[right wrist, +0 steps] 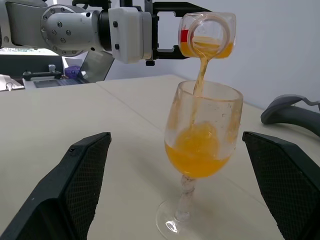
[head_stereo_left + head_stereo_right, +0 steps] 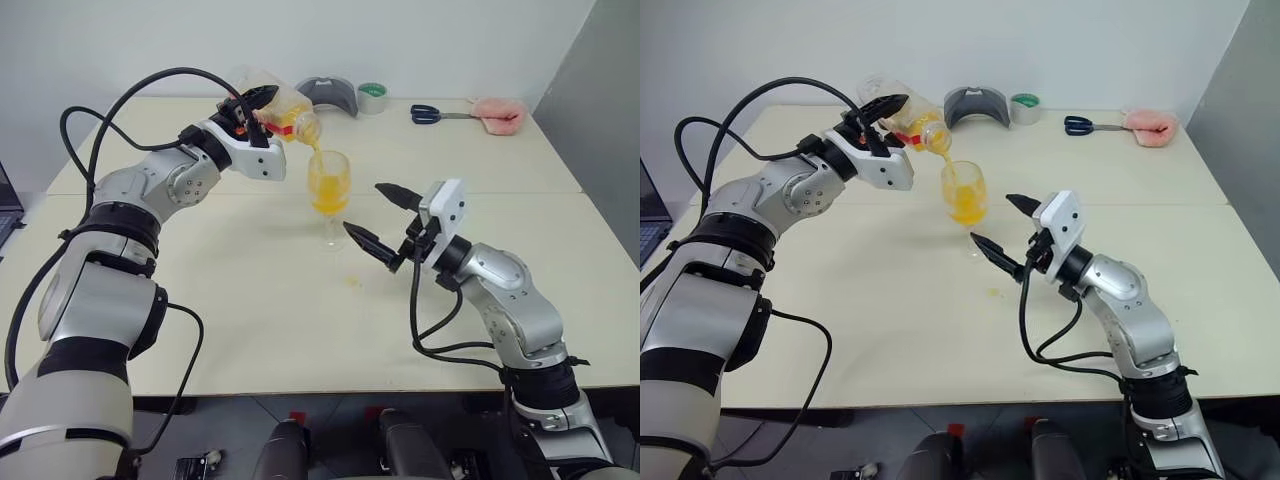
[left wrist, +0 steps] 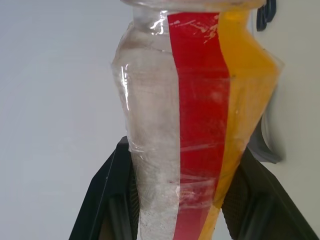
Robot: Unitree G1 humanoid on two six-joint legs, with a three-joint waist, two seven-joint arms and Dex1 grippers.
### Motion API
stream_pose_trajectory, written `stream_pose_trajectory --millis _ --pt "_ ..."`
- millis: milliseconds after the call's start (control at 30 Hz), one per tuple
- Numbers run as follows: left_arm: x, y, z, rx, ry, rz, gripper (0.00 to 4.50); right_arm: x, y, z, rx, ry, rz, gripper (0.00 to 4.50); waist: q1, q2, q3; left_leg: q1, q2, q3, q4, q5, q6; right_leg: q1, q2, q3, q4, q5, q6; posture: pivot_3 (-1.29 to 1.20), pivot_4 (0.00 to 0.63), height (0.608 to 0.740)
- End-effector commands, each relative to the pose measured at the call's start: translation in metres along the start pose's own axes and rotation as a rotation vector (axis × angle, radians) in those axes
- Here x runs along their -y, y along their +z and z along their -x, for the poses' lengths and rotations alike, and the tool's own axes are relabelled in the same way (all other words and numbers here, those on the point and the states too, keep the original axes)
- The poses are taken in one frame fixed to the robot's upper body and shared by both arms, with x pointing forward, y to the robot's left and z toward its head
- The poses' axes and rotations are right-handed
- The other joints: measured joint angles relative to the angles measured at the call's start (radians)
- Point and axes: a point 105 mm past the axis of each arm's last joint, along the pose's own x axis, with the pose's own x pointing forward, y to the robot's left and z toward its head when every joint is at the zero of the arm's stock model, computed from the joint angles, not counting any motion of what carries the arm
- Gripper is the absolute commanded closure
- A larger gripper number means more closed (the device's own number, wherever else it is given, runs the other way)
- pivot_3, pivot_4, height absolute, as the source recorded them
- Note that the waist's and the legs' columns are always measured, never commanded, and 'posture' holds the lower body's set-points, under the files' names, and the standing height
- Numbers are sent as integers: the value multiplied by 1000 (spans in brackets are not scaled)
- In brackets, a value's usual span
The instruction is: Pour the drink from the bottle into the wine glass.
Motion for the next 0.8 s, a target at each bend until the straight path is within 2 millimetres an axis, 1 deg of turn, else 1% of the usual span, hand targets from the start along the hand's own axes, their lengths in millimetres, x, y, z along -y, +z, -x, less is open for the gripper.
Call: stream_pose_trajectory --millis 33,500,800 --pt "-27 -3 -3 2 75 -40 2777 -4 13 0 43 6 29 0 0 0 0 0 0 0 0 0 0 0 0 0 0 0 0 0 150 740" --pt "-30 -1 -5 7 86 -45 2777 -6 13 0 47 11 23 0 0 0 0 0 0 0 0 0 0 0 0 0 0 0 0 0 150 740" --pt "-27 2 -7 14 82 -41 2777 -7 12 -1 48 10 19 0 0 0 0 0 0 0 0 0 0 0 0 0 0 0 0 0 150 740"
